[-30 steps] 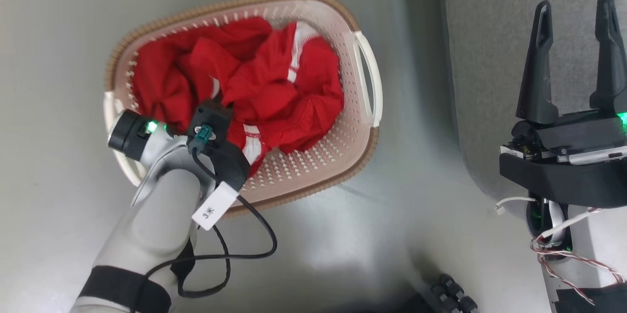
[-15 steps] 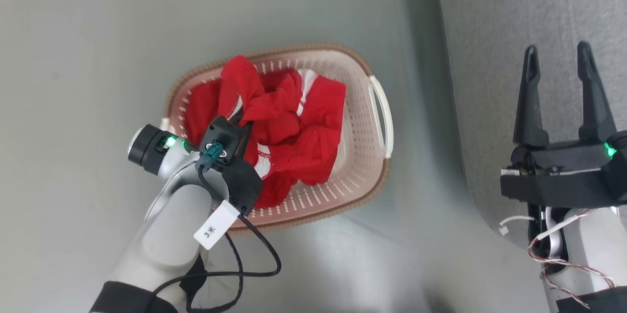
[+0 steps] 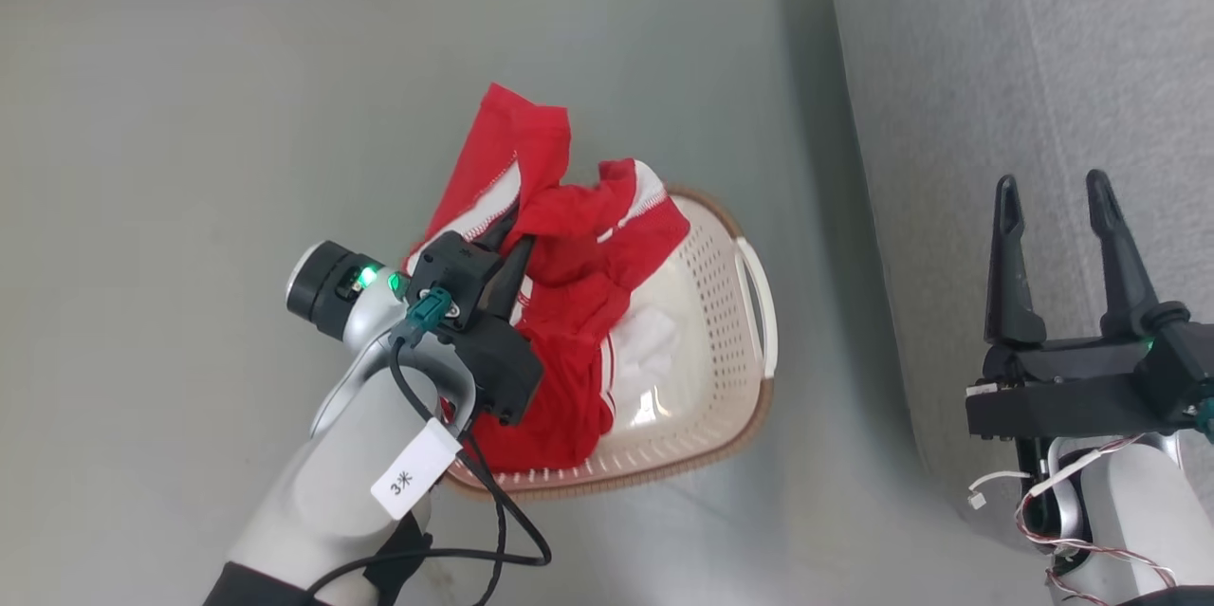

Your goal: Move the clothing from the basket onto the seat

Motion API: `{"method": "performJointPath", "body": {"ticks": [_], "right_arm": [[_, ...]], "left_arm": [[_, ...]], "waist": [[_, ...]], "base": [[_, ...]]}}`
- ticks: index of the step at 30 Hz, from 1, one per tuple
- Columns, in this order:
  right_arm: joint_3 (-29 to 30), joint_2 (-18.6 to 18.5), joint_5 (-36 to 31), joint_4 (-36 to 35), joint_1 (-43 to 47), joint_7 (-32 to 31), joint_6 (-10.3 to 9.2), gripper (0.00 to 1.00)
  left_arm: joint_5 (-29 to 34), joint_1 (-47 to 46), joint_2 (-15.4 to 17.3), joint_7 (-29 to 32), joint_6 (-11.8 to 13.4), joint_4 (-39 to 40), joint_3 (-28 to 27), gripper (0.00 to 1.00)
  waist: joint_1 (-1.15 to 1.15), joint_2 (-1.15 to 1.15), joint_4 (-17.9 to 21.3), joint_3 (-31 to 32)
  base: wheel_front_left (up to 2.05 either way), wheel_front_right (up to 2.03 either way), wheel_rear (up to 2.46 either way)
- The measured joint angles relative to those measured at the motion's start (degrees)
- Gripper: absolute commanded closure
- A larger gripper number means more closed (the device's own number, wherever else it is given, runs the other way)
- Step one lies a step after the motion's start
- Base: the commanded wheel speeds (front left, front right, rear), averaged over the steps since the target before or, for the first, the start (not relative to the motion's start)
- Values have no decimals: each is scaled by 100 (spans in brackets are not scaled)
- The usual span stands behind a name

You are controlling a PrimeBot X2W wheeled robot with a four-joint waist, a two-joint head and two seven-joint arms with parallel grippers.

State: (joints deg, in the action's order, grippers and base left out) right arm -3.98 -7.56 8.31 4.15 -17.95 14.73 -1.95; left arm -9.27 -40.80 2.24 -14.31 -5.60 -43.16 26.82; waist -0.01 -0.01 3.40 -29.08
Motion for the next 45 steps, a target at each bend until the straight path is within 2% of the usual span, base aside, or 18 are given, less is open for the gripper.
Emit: {"method": "performJointPath", "body": {"ticks": [20,32,45], "right_arm": [[-281,191,23,697,122,-1,248,0],[-459,254,23,1033,595,-1,359,0],[-1044,303,-8,1607,934,-1,658,0]], "left_arm": [[-191,176,-2,0,-102,520,86,100],[-483,477,36,0,-146,449,22,100],[-647,978,84,111,-147,641,21,100]], "waist": [[0,0,-230,1523],[0,0,-261,2431],[1,0,-367,3304]], "base": [[0,0,0],[0,0,0],[0,0,0]]}}
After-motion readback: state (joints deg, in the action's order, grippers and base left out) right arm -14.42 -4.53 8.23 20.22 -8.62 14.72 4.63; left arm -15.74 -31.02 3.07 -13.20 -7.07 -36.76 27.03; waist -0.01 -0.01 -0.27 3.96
